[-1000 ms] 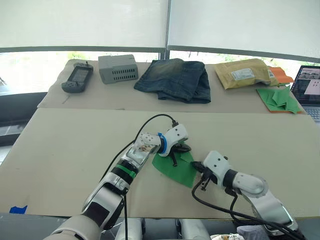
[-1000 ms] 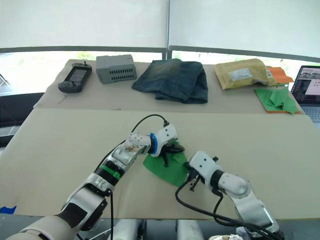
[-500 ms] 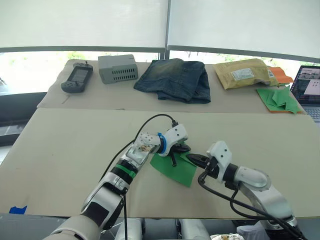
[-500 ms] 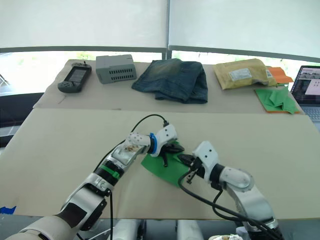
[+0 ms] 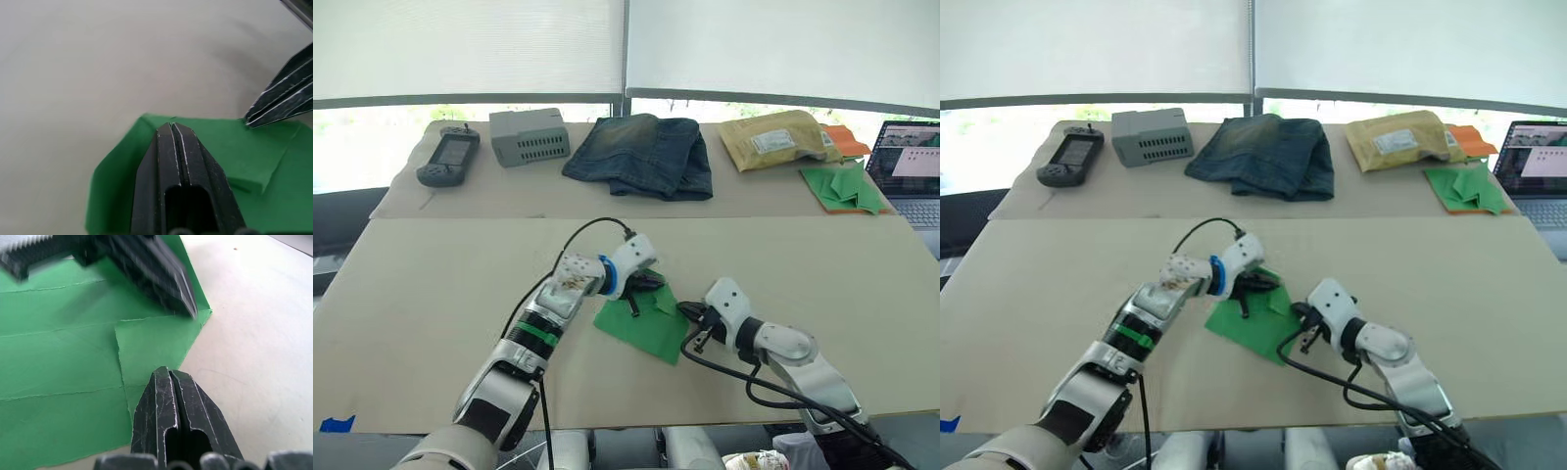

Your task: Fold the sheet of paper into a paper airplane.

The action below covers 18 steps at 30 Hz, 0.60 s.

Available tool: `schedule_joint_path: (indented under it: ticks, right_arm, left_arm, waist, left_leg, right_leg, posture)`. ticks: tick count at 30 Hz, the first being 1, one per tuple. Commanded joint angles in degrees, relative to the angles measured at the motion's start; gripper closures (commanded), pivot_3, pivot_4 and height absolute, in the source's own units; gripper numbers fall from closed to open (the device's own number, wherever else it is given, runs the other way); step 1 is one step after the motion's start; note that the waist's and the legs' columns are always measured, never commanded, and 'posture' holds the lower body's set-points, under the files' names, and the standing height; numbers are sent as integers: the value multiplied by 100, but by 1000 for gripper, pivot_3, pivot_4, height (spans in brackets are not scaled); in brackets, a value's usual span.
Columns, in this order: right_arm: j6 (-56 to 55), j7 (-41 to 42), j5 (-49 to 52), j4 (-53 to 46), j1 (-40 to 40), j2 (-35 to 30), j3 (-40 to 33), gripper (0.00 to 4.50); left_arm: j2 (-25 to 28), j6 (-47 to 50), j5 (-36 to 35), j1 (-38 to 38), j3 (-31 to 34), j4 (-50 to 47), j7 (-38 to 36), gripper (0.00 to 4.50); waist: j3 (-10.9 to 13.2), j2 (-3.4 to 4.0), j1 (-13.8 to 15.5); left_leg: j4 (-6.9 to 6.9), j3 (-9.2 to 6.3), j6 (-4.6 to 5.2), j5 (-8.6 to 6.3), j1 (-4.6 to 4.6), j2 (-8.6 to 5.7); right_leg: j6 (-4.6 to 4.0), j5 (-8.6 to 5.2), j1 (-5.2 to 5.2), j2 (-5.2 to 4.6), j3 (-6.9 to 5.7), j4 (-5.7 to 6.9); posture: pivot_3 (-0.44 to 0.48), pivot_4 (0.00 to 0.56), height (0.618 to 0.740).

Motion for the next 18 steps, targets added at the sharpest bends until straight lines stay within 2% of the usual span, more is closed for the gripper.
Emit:
schedule_joint_path:
  ticks: [1,5,8,12,18]
  right_arm:
    - [-35,54,-274,325,35,46,463,4469]
    - [-117,63,-425,459,-12,102,577,4469]
    - [-149,39,-544,552,-67,127,651,4469]
    - [-166,-21,-638,637,-97,196,685,4469]
    - [-109,-134,-696,662,-90,218,675,4469]
  left_arm:
    - [203,537,-428,-232,486,-751,-33,4500]
    - [225,935,-787,-518,731,-1166,-19,4500]
    - [41,1114,-960,-716,597,-1317,-55,4500]
    - [-212,1098,-723,-734,26,-1158,15,4500]
    - [-381,584,-146,-674,-761,-365,164,4500]
  waist:
    - [0,0,-5]
    - [0,0,20]
    - [0,0,30]
    - [-1,-1,20]
    - [-2,-1,0]
  left_leg:
    - [0,-2,0,0,1,3]
    - [0,0,0,0,5,1]
    - [0,2,0,0,5,-7]
    - [0,4,-1,0,9,-11]
    - [-4,6,0,0,14,-8]
  right_leg:
    - [-1,1,0,1,0,0]
    - [-1,0,2,0,0,1]
    - [-1,0,6,-7,0,-2]
    - [-1,0,10,-9,2,-4]
    - [-2,0,7,-1,7,1]
  posture:
    - [0,150,728]
    - [0,150,728]
    - [0,150,728]
    - [0,150,728]
    - [0,150,728]
